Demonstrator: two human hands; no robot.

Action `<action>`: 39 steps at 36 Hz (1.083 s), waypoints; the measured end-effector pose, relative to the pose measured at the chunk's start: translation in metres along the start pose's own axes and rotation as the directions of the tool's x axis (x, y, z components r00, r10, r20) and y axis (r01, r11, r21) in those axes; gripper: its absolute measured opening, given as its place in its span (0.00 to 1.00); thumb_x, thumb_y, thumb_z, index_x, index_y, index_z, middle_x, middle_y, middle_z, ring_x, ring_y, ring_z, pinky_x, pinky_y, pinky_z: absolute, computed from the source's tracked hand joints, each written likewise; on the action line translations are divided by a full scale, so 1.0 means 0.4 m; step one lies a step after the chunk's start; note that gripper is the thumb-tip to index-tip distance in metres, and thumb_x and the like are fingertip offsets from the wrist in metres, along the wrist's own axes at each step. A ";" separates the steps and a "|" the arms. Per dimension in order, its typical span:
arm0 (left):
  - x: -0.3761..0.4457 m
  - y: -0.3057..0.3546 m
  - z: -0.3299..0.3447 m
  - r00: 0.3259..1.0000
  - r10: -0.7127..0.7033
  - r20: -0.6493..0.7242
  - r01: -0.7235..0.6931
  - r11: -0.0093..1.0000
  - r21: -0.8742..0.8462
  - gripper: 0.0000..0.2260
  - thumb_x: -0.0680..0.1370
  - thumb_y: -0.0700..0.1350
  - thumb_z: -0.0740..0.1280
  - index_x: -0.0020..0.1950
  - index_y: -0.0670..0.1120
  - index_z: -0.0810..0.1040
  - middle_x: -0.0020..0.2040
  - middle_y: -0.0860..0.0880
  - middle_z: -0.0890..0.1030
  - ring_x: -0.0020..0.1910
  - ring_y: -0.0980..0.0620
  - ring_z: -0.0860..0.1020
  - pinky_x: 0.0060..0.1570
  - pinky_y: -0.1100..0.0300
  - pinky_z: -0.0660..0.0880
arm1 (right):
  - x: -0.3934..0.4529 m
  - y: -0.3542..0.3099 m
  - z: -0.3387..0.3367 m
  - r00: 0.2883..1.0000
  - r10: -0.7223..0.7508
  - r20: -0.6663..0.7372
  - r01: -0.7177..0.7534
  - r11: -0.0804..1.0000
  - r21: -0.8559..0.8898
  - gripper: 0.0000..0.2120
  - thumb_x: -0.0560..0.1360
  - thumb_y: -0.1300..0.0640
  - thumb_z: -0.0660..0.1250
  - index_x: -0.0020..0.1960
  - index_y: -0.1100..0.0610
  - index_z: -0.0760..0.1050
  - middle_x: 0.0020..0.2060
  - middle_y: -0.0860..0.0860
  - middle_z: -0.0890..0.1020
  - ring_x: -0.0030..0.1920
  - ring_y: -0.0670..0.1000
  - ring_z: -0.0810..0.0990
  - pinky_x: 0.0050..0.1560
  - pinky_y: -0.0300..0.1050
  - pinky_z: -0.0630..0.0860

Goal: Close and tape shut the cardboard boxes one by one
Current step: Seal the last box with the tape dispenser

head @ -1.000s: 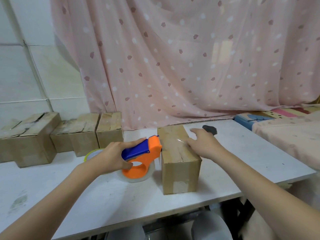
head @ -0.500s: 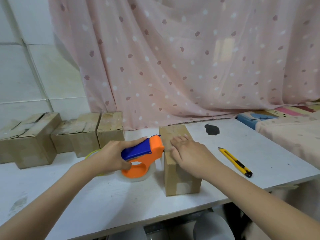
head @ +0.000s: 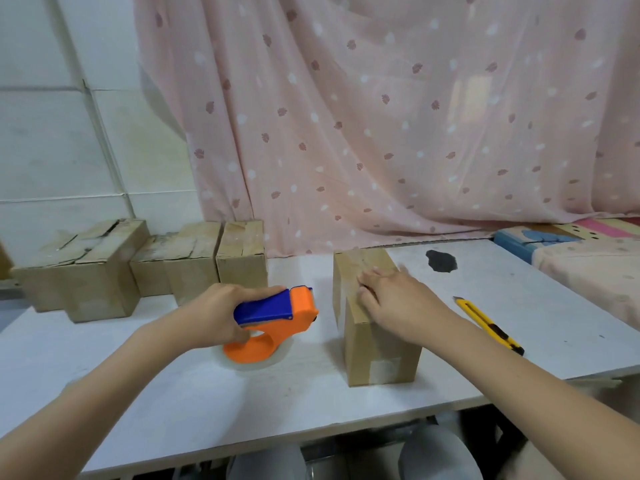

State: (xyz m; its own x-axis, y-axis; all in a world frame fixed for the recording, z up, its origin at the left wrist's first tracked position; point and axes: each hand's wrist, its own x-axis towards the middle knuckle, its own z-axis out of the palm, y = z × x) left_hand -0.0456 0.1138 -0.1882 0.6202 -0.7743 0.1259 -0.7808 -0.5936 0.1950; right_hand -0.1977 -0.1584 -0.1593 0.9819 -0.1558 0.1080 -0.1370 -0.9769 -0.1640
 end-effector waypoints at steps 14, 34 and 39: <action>0.022 0.023 -0.004 0.999 -0.025 0.043 0.023 0.998 0.057 0.38 0.72 0.50 0.72 0.72 0.76 0.57 0.45 0.57 0.79 0.42 0.56 0.75 0.39 0.61 0.71 | 0.241 -0.055 0.014 0.821 0.487 0.299 -0.513 0.859 0.008 0.54 0.47 0.34 0.66 0.70 0.57 0.67 0.62 0.62 0.74 0.62 0.70 0.73 0.62 0.70 0.70; 0.011 0.032 0.005 0.998 0.008 -0.067 -0.013 0.997 -0.077 0.42 0.71 0.45 0.72 0.66 0.82 0.52 0.51 0.57 0.79 0.43 0.57 0.75 0.39 0.61 0.73 | 0.152 -0.021 -0.160 0.736 0.414 0.535 -0.524 0.850 0.062 0.35 0.73 0.38 0.69 0.67 0.61 0.66 0.58 0.60 0.74 0.51 0.62 0.77 0.48 0.55 0.76; 0.014 0.042 -0.013 0.995 0.028 -0.099 -0.037 0.996 -0.083 0.41 0.71 0.45 0.73 0.69 0.78 0.55 0.51 0.57 0.80 0.43 0.56 0.75 0.39 0.66 0.70 | 0.144 0.026 -0.144 0.772 0.364 0.521 -0.575 0.749 0.329 0.38 0.71 0.41 0.73 0.71 0.59 0.64 0.65 0.65 0.71 0.57 0.71 0.78 0.59 0.67 0.76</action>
State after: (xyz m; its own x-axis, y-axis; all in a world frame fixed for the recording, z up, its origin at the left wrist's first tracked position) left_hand -0.0547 0.1006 -0.1792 0.6023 -0.7653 0.2270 -0.7939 -0.5445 0.2705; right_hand -0.1502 -0.1860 -0.0982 0.7764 -0.3995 -0.4874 -0.6242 -0.5943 -0.5072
